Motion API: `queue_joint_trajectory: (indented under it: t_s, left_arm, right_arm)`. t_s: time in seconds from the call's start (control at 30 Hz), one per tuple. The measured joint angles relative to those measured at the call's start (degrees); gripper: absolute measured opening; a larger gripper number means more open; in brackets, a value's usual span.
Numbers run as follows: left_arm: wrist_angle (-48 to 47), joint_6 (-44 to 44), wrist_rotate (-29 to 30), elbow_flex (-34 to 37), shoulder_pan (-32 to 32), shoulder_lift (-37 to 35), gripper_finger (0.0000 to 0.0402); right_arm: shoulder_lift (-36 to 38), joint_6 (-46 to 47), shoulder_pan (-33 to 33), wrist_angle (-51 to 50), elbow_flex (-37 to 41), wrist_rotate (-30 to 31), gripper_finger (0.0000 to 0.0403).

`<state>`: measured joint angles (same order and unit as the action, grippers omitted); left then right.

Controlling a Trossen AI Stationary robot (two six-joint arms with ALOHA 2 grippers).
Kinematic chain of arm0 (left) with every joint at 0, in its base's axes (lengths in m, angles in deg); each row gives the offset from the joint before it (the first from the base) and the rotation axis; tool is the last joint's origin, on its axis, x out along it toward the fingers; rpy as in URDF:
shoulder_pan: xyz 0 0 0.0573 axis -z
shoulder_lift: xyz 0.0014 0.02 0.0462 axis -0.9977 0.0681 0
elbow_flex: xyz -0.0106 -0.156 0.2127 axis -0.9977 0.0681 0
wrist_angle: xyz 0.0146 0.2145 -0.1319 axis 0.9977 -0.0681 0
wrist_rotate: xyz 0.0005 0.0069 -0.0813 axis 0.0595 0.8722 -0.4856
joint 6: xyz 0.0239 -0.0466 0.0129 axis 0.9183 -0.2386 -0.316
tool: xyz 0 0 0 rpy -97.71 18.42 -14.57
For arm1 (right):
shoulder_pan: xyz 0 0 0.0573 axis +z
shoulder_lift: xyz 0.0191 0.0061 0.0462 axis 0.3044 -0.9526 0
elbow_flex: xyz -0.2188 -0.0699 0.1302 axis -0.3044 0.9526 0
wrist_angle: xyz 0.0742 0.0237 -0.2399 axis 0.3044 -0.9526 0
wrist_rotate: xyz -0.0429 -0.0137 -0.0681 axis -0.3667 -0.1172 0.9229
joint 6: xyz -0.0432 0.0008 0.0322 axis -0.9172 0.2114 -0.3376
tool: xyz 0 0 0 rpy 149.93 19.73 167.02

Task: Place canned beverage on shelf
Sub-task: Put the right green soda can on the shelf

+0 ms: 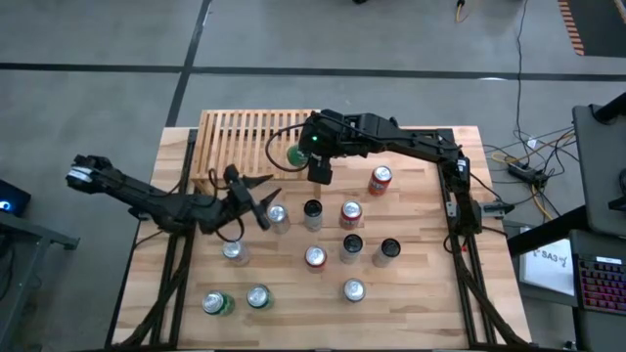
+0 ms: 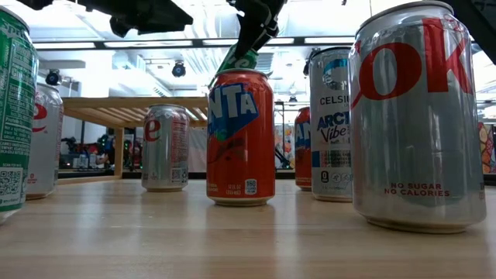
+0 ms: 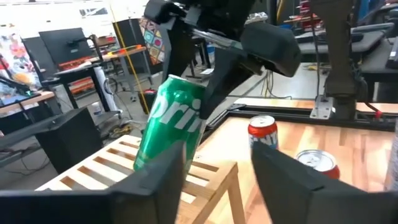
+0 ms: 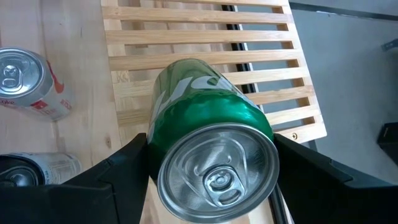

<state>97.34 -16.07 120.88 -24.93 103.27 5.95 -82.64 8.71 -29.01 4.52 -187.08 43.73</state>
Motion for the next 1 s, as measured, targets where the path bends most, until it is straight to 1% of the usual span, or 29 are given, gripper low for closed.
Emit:
queue_joint_trajectory:
  t_s: [0.1, 0.23, 0.47, 0.7, 1.0]
  left_arm:
    - [-0.04, -0.01, 0.02, 0.02, -0.04, -0.04, 0.0214]
    - [-0.02, -0.05, 0.02, 0.04, -0.04, -0.04, 0.0227]
    - [-0.04, -0.19, 0.01, 0.07, -0.02, -0.04, 0.0223]
    - [-0.04, -0.36, 0.0, 0.09, -0.02, -0.04, 0.0221]
    - [-0.04, -0.67, 0.0, 0.1, -0.02, -0.04, 0.0221]
  right_arm:
    - [0.0, -0.02, 0.0, 0.05, 0.0, 0.0, 0.0275]
    - [0.0, -0.05, 0.0, 0.08, 0.0, 0.0, 0.0275]
    - [0.0, -0.02, 0.0, 0.09, 0.02, 0.0, 0.0275]
    - [0.0, 0.37, 0.0, 0.07, 0.09, -0.04, 0.0309]
    - [-0.02, 0.61, 0.0, 0.1, 0.09, -0.04, 0.0303]
